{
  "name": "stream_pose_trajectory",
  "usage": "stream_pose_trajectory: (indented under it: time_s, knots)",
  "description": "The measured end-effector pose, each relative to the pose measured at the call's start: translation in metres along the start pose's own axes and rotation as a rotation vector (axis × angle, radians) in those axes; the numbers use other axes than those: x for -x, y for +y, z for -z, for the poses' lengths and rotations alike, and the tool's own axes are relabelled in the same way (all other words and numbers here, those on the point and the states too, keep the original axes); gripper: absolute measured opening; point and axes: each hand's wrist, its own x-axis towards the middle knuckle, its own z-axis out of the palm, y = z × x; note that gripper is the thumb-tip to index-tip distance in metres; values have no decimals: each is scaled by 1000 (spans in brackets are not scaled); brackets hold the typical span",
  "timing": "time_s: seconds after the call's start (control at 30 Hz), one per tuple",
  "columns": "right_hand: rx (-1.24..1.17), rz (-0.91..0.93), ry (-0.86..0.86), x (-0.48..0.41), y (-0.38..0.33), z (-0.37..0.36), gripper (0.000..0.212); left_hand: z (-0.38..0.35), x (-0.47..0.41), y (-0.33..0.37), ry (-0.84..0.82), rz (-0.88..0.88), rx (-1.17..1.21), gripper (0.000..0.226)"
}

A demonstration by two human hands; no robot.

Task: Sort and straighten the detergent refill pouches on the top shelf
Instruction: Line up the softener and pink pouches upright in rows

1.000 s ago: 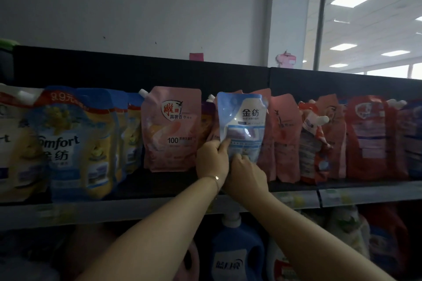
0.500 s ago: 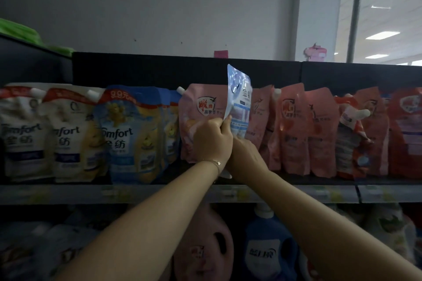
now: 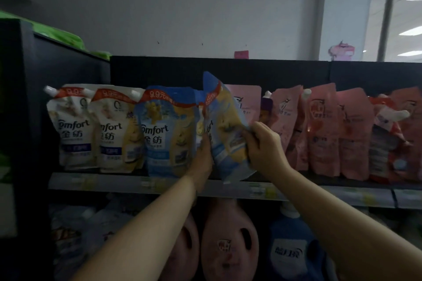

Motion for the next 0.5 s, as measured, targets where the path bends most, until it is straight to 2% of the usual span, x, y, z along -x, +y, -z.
stream_pose_trajectory:
  time_s: [0.13, 0.23, 0.3, 0.37, 0.43, 0.5]
  knots:
    - [-50, -43, 51, 13, 4, -4, 39, -8, 6, 0, -100, 177, 279, 81]
    - [-17, -90, 9, 21, 16, 1, 40, -16, 13, 6, -168, 105, 133, 88]
    - [69, -201, -103, 25, 29, 5, 26, -23, 11, 7, -20, 3, -6, 87]
    - [127, -304, -178, 27, 40, 7, 24, -29, 8, 3, 102, -95, -84, 77]
    - [155, -349, -198, 25, 44, 8, 25, -35, 2, 0, 169, -165, -46, 72]
    - [221, -357, -233, 18, 47, 6, 20, -39, -6, -3, 222, -276, -21, 78]
